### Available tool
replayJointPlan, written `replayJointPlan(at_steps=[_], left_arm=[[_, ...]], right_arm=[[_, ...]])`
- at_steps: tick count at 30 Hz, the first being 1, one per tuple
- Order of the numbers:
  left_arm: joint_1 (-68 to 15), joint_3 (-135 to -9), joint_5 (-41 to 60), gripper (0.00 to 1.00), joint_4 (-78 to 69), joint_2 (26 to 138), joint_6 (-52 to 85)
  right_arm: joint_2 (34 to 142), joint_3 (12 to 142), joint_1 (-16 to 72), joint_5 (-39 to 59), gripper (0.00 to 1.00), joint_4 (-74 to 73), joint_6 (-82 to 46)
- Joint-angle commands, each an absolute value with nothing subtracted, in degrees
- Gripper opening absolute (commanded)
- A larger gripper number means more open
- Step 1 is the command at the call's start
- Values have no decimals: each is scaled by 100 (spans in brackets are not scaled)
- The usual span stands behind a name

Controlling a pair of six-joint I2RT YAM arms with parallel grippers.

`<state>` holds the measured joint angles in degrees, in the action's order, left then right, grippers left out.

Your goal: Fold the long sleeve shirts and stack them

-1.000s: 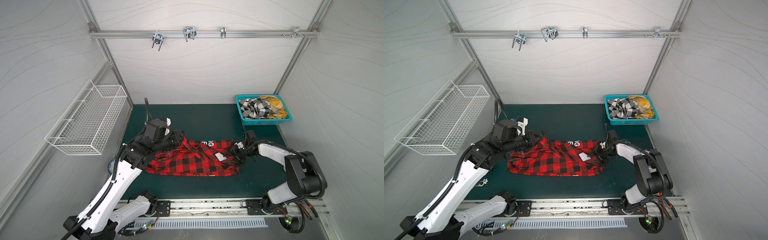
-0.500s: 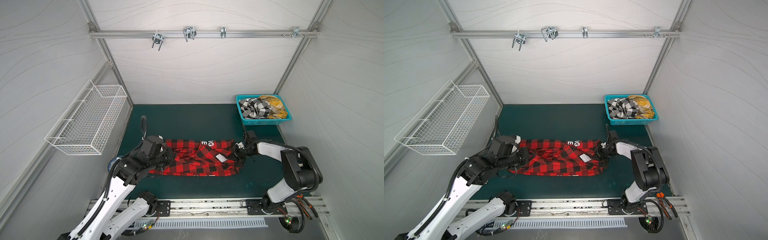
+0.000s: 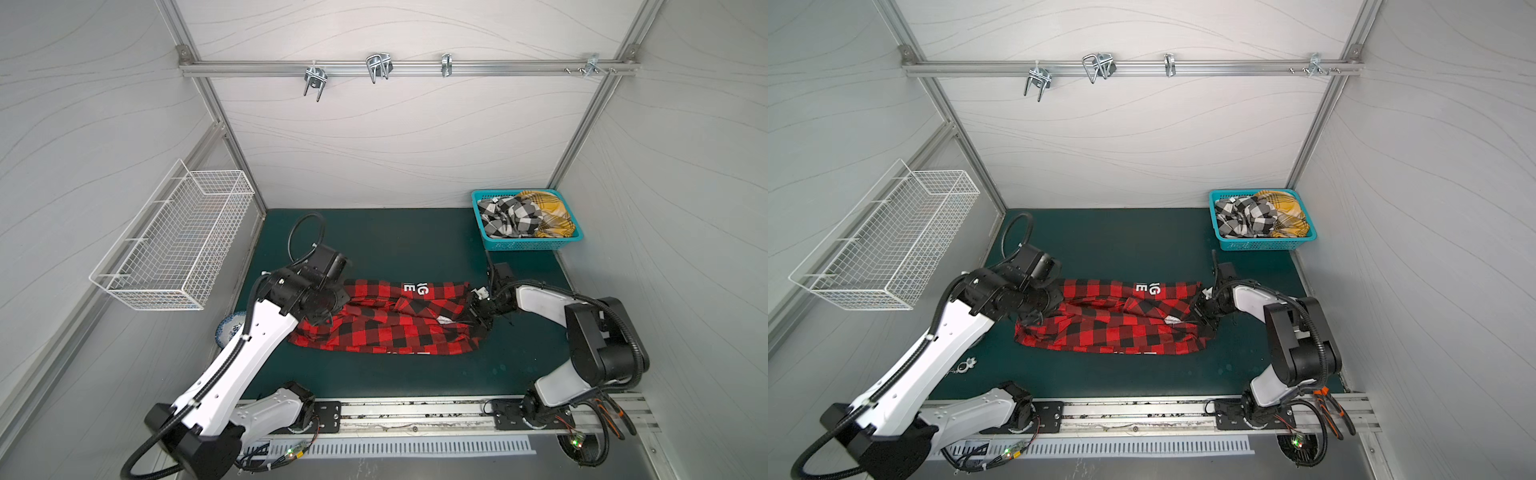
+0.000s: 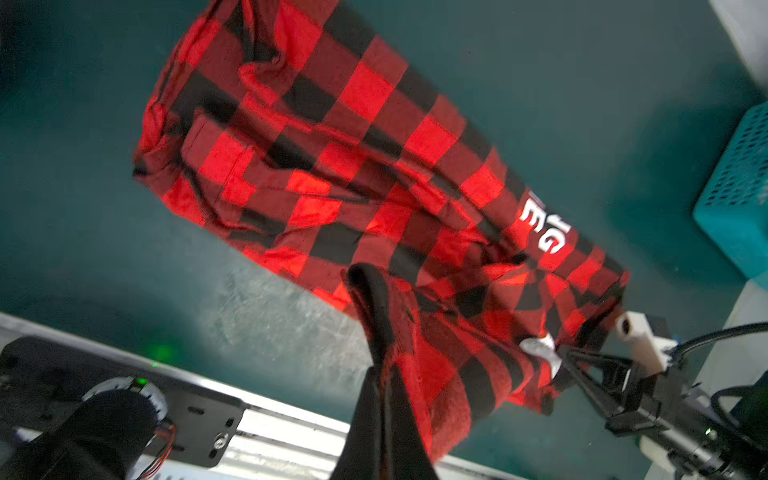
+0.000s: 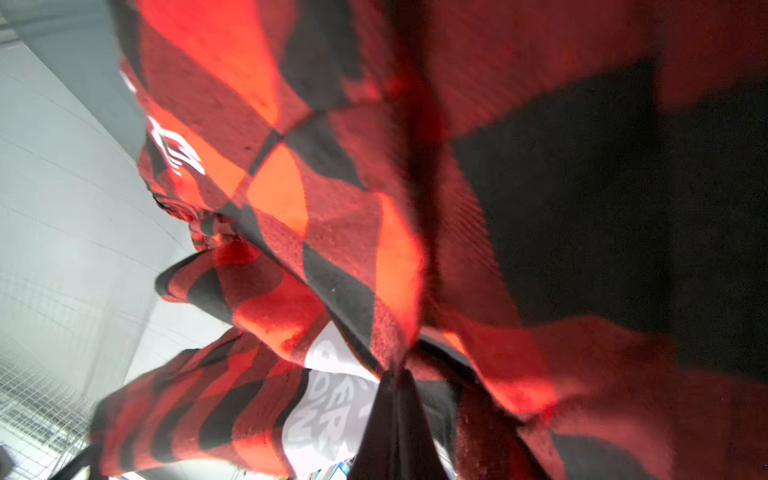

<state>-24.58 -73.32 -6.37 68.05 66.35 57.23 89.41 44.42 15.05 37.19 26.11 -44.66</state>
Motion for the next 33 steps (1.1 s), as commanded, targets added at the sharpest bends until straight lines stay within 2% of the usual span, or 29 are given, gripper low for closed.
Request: replayJointPlan(at_steps=[1,3,6,9,11,13,17,22,33], left_arm=[[-1819,-7711,-551,0,6247,7189,5289],[-1413,-7765,-356,0,5954,7660,5106],[-1002,-7739,-82,0,5614,8518,4889],[-703,-7663,105,0,5399,9406,4727],[-512,-7607,243,0,5288,9794,4733],[-391,-7550,292,0,5164,9937,4745],[-286,-7615,207,0,5188,9815,4757],[-217,-7592,169,0,5622,9491,4846],[79,-6421,415,0,6069,8482,5431]], right_arm=[[9024,4855,1553,3379,7,3104,-4178],[9231,5022,1556,3352,12,3191,-4092],[9819,5389,1620,3419,28,3310,-3895],[10211,5717,1676,3363,38,3352,-3792],[10297,5905,1690,3227,42,3421,-3780],[10299,6080,1688,3030,51,3560,-3758],[10432,6286,1630,2840,50,3750,-3744],[10881,6390,1497,2795,42,3823,-3718],[11025,6427,1572,2972,45,3678,-3629]])
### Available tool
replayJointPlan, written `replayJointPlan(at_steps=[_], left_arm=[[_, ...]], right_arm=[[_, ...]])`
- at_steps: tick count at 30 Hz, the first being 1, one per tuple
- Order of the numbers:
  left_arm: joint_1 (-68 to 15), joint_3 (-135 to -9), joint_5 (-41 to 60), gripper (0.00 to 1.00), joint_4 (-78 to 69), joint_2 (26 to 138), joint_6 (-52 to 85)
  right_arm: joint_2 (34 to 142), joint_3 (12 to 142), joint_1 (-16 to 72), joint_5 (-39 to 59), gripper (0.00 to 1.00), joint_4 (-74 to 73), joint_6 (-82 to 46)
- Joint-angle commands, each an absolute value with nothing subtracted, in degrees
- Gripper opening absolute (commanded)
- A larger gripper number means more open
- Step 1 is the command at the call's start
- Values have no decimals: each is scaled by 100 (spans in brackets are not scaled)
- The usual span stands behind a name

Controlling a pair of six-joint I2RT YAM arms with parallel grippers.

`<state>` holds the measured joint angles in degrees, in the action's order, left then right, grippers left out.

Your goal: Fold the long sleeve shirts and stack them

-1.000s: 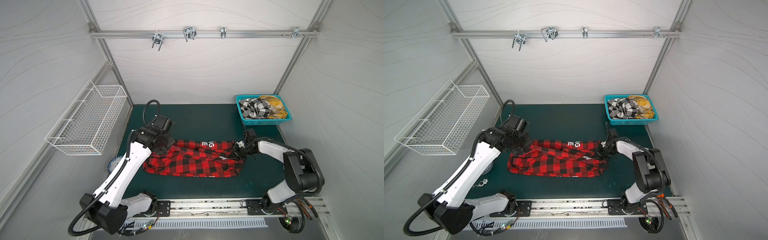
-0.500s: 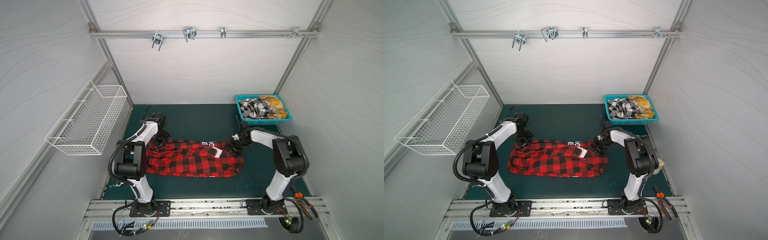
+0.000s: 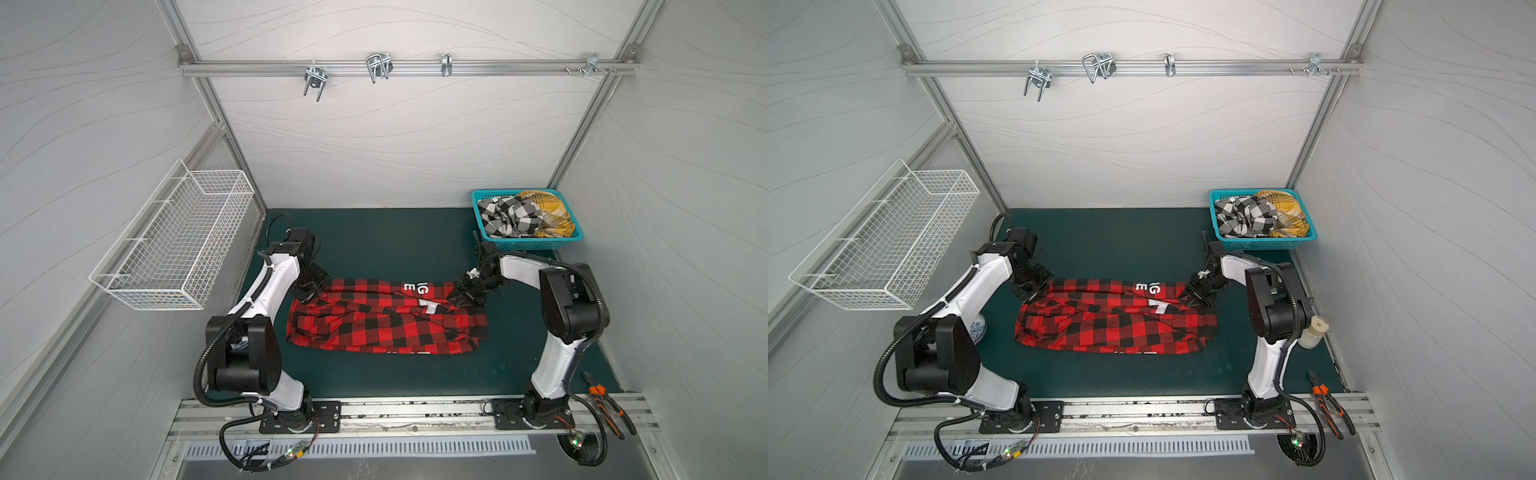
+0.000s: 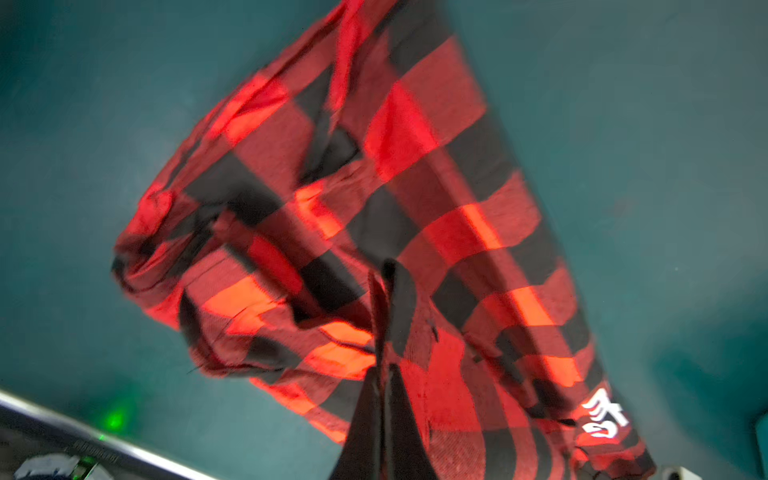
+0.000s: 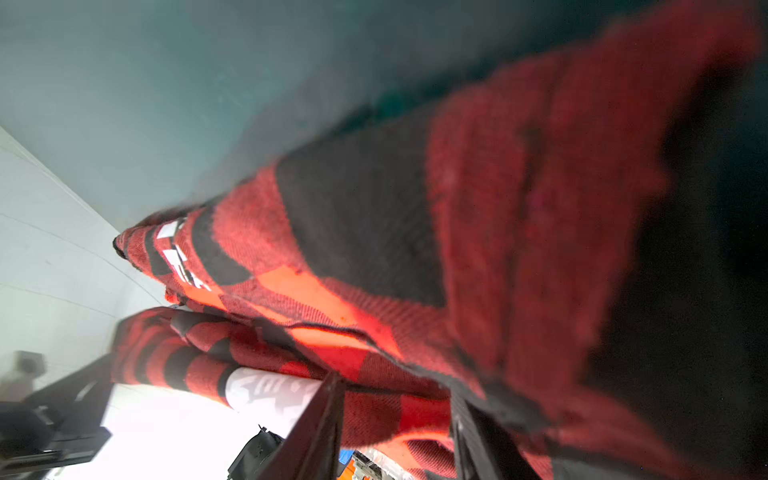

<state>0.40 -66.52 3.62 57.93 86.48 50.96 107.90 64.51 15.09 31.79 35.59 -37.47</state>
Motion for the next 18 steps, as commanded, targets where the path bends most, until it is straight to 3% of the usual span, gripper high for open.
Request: replayJointPlan(at_steps=[1,8,18], left_arm=[[71,-6317,450,0,6056,8345,5572],[91,-6284,61,0,6284,7614,6130],[488,-6949,244,0,5406,9709,5770]], right_arm=[[11008,6462,1606,2958,45,3707,-3611],[10956,6661,1661,2860,45,3929,-3455],[10694,6735,1738,2884,46,4112,-3301]])
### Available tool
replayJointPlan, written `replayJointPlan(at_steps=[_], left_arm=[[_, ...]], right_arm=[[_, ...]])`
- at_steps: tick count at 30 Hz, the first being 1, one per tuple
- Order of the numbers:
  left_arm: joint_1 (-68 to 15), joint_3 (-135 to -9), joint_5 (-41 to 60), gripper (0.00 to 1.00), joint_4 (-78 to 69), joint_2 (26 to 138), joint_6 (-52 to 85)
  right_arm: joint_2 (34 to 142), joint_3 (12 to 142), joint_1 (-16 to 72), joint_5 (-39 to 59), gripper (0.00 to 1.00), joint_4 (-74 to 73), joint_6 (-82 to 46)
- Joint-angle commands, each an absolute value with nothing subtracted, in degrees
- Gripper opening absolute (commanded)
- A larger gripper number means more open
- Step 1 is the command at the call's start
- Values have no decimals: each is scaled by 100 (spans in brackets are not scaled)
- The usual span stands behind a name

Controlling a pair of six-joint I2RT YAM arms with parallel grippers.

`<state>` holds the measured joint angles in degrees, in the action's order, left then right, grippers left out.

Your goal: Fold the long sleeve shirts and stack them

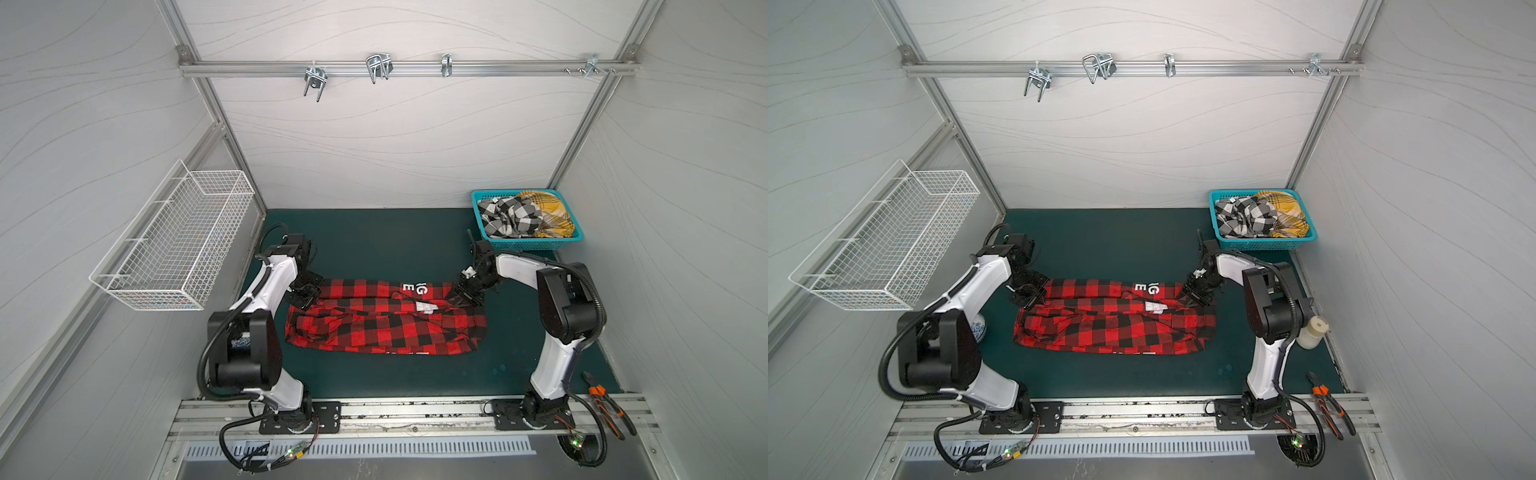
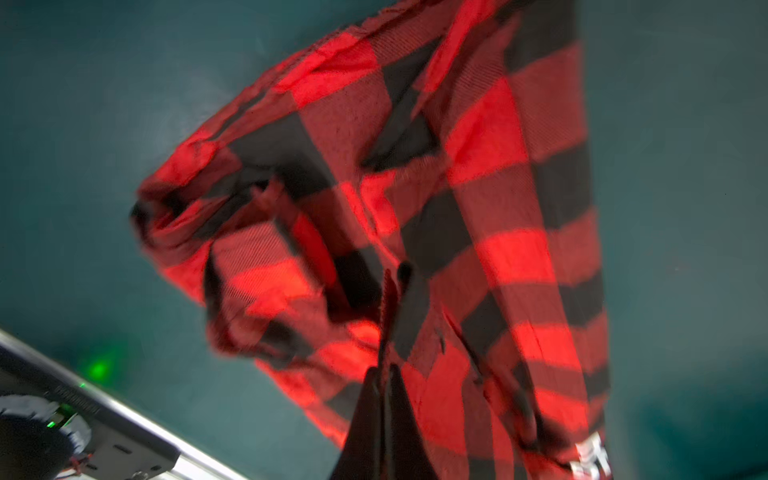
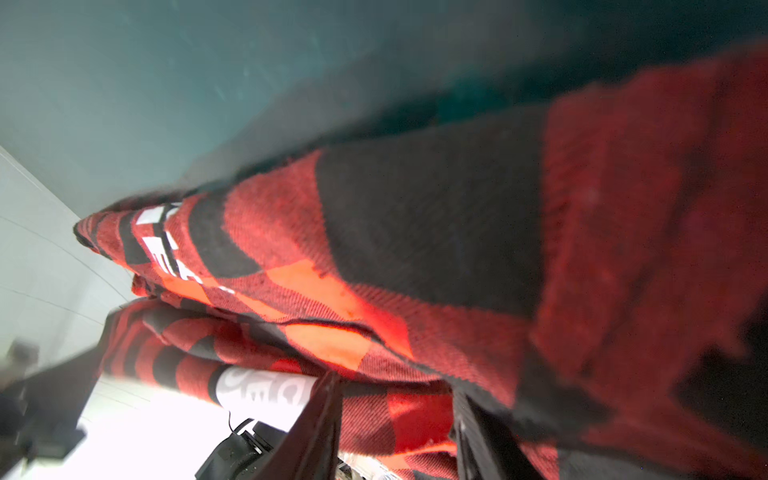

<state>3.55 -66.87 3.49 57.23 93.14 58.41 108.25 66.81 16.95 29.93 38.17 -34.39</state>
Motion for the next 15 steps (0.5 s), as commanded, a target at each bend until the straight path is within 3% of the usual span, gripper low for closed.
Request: replayJointPlan(at_steps=[1,4,6,11,13,15], left_arm=[[517,-7095,263,9,5363,9917,5750],[536,-7525,403,42,5282,10362,5614],[536,-7613,586,51,5091,10378,5555],[536,-7633,519,59,5169,9857,5410],[544,-7620,431,76,5344,9672,5225],[577,-7521,326,81,5533,9485,5063]], right_arm=[[10600,6731,1754,2883,47,4148,-3275],[10352,6725,1851,2881,48,4260,-3151],[10185,6715,1961,2805,49,4334,-3069],[9708,6753,2428,2220,50,4661,-2828],[9544,6805,2663,1873,51,4787,-2769],[9467,6936,2904,1493,51,4960,-2706]])
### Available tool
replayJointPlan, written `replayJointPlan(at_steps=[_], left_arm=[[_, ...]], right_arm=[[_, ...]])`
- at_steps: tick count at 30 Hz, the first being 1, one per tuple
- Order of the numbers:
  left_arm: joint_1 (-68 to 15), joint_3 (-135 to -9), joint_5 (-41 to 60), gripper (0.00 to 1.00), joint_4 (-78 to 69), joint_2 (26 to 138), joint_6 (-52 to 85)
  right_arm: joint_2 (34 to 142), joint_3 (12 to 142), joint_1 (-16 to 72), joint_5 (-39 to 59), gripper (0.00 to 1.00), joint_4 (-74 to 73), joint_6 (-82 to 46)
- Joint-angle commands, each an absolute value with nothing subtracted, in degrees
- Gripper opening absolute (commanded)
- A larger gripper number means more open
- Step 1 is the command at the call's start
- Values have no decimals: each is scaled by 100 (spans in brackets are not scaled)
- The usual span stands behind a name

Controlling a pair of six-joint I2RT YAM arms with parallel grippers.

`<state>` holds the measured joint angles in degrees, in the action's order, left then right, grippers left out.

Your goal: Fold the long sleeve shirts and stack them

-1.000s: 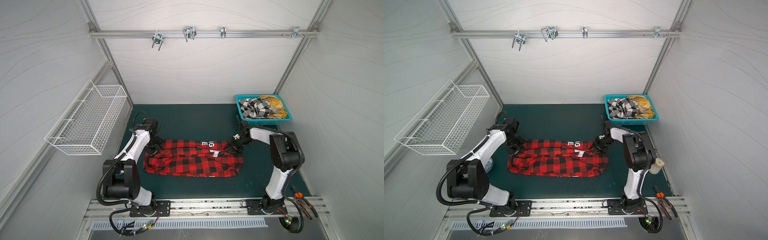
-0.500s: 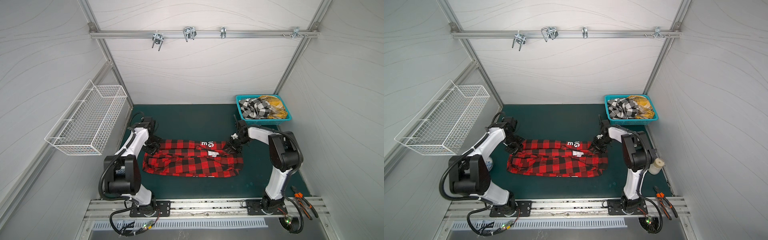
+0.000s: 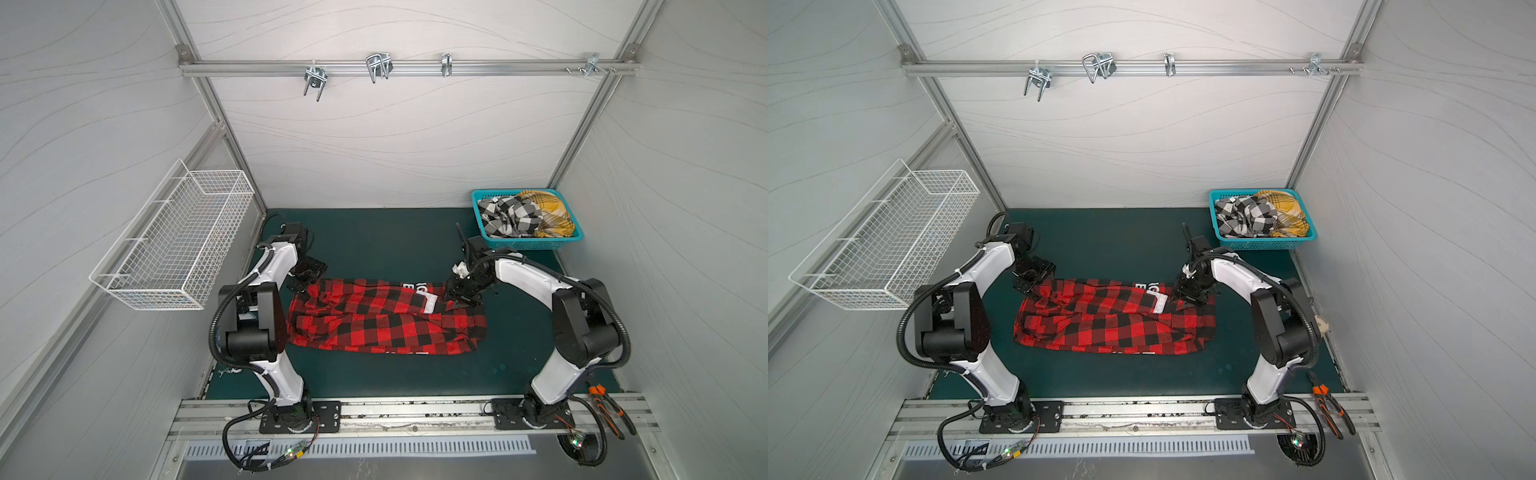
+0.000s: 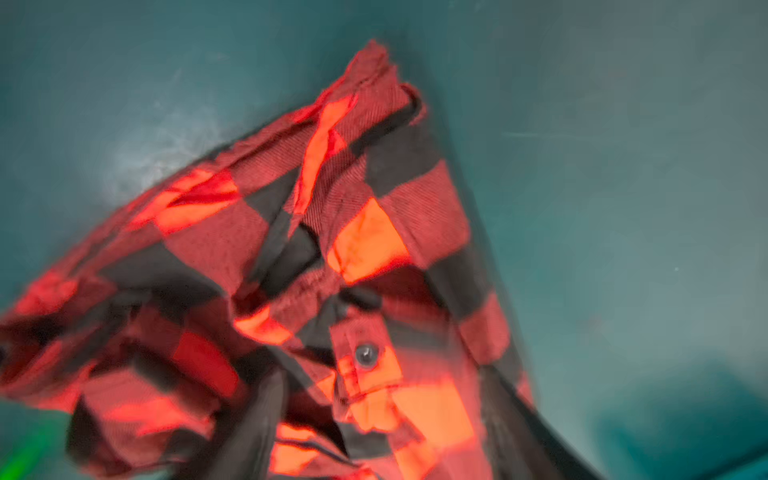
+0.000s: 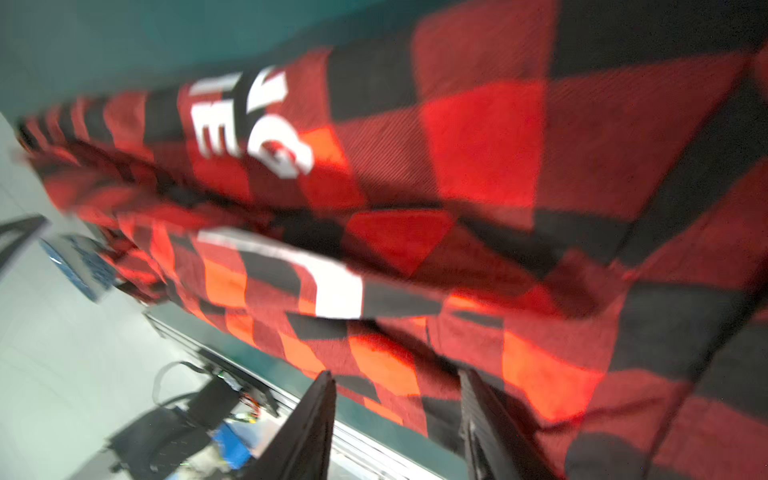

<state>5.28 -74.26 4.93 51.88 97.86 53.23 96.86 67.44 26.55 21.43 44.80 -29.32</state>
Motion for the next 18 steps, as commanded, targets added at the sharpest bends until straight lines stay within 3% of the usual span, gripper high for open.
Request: replayJointPlan(at_steps=[1,5,9,14,18], left_arm=[[599,-7441,281,81,5577,9395,5034],[606,-6961,328,74,5579,9003,4976],[615,-6223,1090,55,4851,8895,4861],[615,-6012,1873,63,4180,9318,4988],[615,-6066,1985,68,3856,9431,5178]], right_arm=[[9466,7036,3010,1328,51,5042,-2669],[9618,7455,3275,1019,53,5205,-2573],[10063,7742,3346,1592,51,4915,-2498],[10713,7950,3306,1729,44,4947,-2558],[10571,7688,3203,1713,44,4915,-2660]])
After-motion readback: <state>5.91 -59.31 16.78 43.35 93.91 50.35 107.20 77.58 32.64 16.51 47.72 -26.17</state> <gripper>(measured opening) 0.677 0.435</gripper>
